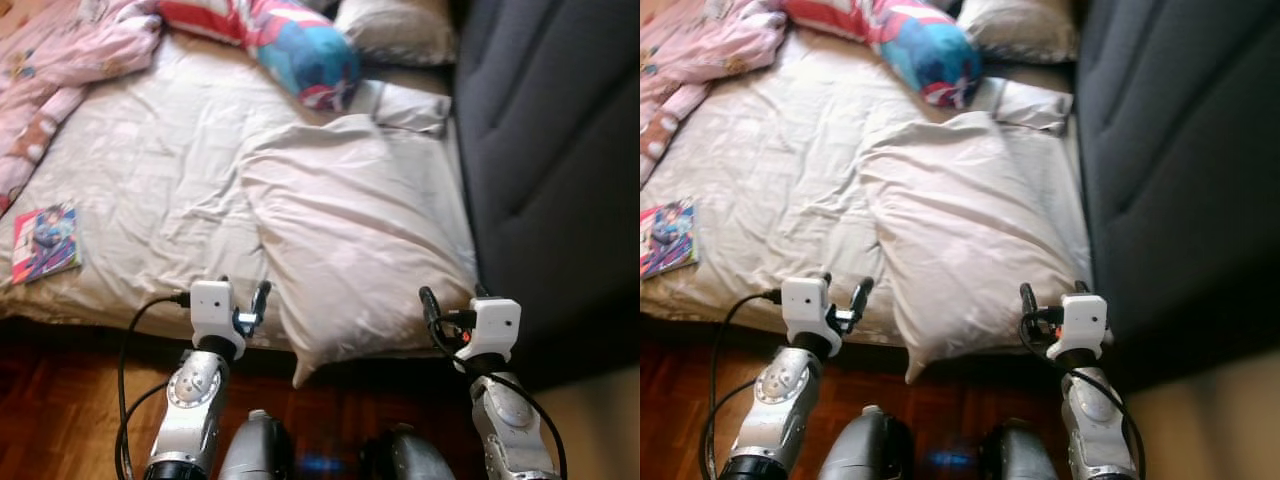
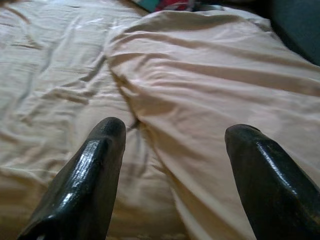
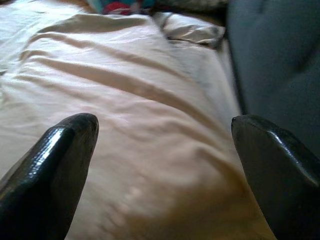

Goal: Clean up the room

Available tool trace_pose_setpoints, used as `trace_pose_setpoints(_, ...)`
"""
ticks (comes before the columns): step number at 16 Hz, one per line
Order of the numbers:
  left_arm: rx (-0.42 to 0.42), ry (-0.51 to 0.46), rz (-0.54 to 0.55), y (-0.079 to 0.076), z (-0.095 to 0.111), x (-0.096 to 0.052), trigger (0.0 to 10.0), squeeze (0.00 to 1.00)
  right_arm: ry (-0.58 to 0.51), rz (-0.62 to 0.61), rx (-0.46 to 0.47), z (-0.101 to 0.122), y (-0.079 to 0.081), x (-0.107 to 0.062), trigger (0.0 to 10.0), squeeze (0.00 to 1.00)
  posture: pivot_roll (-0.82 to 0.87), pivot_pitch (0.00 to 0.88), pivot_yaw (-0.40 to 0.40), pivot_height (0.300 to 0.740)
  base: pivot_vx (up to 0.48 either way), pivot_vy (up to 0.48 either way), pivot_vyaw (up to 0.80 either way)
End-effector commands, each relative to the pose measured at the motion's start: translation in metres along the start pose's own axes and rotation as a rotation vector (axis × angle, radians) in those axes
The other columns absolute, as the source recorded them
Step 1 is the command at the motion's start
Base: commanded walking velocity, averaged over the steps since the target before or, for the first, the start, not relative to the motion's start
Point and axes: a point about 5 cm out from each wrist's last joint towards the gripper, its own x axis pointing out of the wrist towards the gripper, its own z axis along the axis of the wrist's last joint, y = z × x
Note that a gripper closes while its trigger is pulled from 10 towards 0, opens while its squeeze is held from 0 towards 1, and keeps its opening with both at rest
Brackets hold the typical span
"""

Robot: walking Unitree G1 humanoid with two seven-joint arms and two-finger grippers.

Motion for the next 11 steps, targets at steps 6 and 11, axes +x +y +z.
trace_pose_setpoints(6, -0.015, 0.019, -0.009, -0.001, -0.004, -0.004, 10.0, 0.0, 0.055, 0.018, 0.003, -0.0123, 0.0036, -0.0073, 10.0, 0.0, -0.01, 0.282, 0.014, 0.661, 0.182, 0.0, 0.0)
trace_pose_setpoints(11, -0.022, 0.027, -0.018, -0.0029, -0.005, -0.0053, 10.0, 0.0, 0.059, -0.003, 0.009, -0.0126, 0.0001, -0.0072, 10.0, 0.0, -0.01, 0.285, 0.011, 0.661, 0.0, 0.0, 0.0)
